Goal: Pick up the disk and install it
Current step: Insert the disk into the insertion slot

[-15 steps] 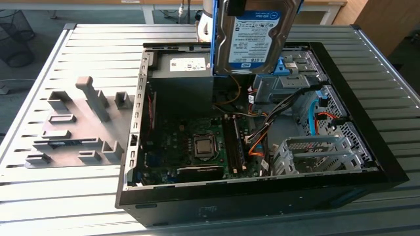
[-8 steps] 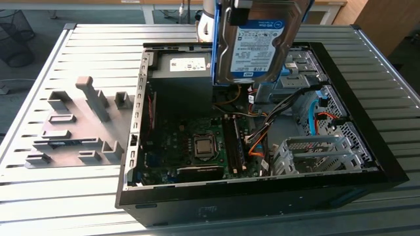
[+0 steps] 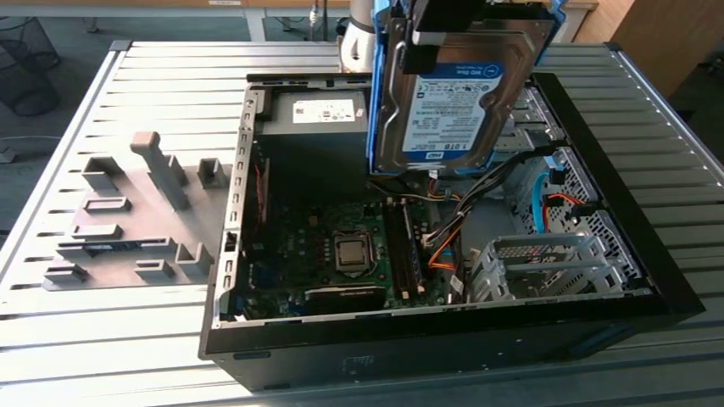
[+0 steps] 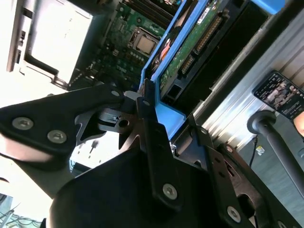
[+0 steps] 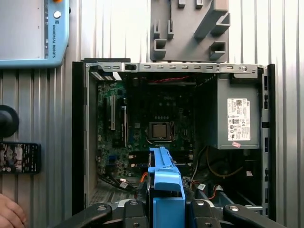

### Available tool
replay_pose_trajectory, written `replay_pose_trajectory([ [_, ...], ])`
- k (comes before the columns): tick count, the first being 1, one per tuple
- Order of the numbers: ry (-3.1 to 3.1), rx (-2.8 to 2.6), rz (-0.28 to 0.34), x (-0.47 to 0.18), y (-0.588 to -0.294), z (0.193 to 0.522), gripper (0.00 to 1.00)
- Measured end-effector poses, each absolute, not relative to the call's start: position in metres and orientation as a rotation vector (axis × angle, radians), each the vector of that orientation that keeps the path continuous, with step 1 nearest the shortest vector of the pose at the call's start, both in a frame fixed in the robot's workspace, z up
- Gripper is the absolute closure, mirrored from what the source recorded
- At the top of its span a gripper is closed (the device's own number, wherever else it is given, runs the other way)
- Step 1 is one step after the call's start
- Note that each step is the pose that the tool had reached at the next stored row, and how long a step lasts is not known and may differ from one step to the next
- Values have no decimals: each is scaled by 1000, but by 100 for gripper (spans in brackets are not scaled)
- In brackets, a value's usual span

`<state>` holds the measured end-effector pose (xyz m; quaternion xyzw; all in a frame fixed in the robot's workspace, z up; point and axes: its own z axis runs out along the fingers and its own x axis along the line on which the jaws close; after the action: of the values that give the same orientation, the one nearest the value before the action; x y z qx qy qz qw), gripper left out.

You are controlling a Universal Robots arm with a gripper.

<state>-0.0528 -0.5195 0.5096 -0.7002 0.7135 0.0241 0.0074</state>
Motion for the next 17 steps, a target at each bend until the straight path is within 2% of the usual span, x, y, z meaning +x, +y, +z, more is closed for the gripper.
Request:
replay_pose_trajectory([
  [17,2231,-2190,75,-53,-522,510,64],
])
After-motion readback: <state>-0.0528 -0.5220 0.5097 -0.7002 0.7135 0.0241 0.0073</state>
